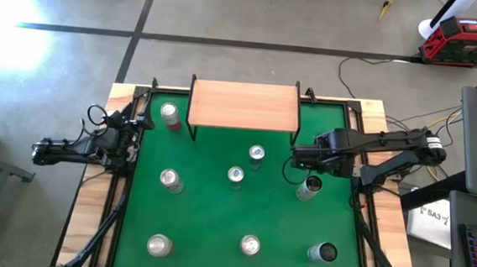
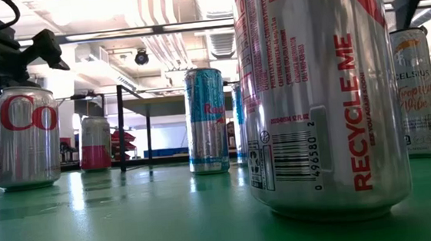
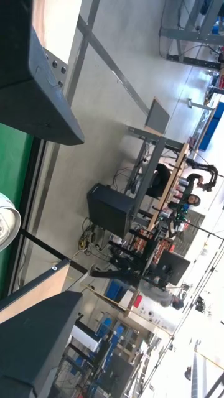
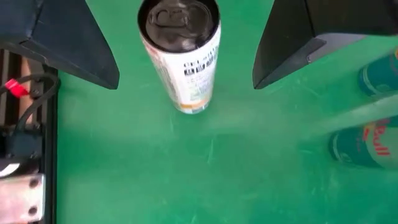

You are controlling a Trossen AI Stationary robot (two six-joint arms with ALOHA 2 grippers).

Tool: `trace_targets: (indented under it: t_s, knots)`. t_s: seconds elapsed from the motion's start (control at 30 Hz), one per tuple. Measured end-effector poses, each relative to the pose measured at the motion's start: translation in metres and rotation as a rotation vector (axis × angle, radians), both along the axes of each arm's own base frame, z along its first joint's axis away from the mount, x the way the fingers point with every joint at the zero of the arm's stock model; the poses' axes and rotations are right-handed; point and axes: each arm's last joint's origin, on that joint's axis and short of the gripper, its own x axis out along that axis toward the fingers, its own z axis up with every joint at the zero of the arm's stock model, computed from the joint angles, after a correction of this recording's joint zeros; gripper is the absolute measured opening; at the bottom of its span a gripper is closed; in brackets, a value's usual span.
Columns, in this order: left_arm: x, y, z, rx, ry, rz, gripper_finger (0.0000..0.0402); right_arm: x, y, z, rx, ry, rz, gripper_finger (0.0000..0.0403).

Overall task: Place canned beverage on shelf
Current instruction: Move the soda cans to the center of the table

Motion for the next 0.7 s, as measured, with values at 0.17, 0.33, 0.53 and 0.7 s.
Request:
trace_targets:
  t_s: [0.17, 0.33, 0.53, 0.7]
  knots:
    - [0.000, 0.000, 0.000, 0.000, 0.000, 0.000, 0.0389, -0.003, 0.012, -0.009, 0.037, 0.034, -0.031, 0.0361]
    - [0.000, 0.000, 0.000, 0.000, 0.000, 0.000, 0.0389, 0.000, 0.027, -0.015, 0.044, 0.041, -0.030, 0.0361]
    - [0.000, 0.000, 0.000, 0.000, 0.000, 0.000, 0.0389, 0.004, 0.037, -0.017, 0.042, 0.015, -0.036, 0.0361]
    - [0.000, 0.000, 0.000, 0.000, 0.000, 0.000, 0.0389, 0.009, 0.041, -0.025, 0.033, 0.047, -0.069, 0.0361]
